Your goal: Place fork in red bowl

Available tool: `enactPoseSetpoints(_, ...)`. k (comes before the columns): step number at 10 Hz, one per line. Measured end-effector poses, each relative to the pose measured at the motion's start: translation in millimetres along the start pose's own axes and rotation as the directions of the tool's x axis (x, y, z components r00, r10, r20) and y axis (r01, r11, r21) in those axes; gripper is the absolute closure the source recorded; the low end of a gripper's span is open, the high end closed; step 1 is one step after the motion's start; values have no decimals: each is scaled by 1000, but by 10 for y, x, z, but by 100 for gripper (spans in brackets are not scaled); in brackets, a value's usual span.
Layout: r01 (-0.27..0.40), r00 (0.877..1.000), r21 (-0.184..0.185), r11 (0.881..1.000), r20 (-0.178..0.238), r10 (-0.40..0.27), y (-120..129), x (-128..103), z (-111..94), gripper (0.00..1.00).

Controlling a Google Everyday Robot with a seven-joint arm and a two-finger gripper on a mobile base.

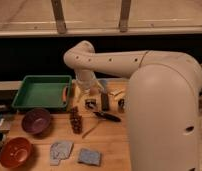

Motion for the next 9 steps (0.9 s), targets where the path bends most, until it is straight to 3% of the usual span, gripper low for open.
enactPoseSetpoints(3,-53,997,-72,996,-62,48,58,230,443,20)
enactPoseSetpoints(5,-102,989,-129,986,-115,88,201,418,713,20)
enactPoseSetpoints(9,-112,988,-134,985,-120,96,222,443,742,20)
